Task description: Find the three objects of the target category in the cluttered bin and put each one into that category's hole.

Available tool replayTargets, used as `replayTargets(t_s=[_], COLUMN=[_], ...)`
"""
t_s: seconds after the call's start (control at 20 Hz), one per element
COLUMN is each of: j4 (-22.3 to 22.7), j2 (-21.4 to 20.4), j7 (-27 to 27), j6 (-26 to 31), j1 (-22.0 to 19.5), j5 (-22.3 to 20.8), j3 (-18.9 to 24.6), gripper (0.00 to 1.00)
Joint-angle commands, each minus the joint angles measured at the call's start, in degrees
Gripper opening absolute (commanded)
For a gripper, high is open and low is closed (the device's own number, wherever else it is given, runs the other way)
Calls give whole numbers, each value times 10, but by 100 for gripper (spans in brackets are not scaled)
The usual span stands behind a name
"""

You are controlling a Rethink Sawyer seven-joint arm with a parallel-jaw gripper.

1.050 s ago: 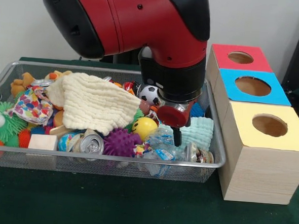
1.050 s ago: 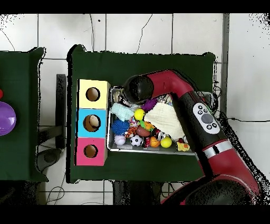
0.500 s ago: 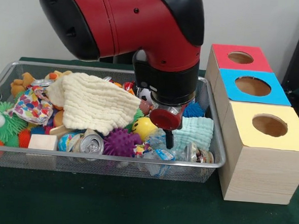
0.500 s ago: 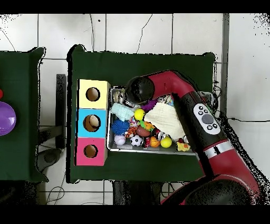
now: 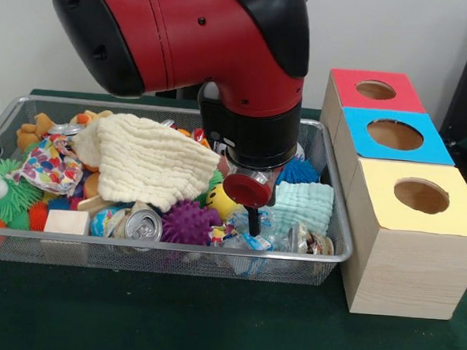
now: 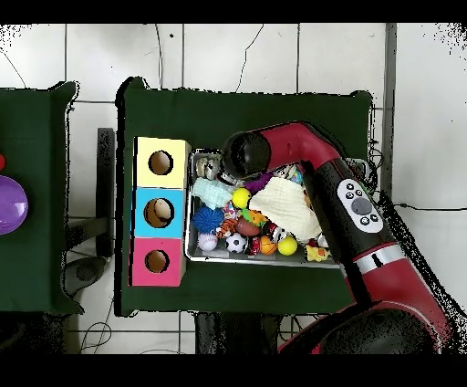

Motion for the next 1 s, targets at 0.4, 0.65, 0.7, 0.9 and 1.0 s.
replayTargets(t_s=[0.4, 0.65, 0.7, 0.9, 1.0], j4=[-31, -33, -33, -29, -26], j2=[30, 35, 36, 36, 35], j7=[-151, -143, -140, -138, -139], j6=[40, 55, 59, 71, 74], j1=[-8, -7, -7, -7, -8], j5=[-26, -17, -15, -8, -6], j3=[-58, -65, -67, -70, -71], gripper=[100, 100, 100, 100, 100])
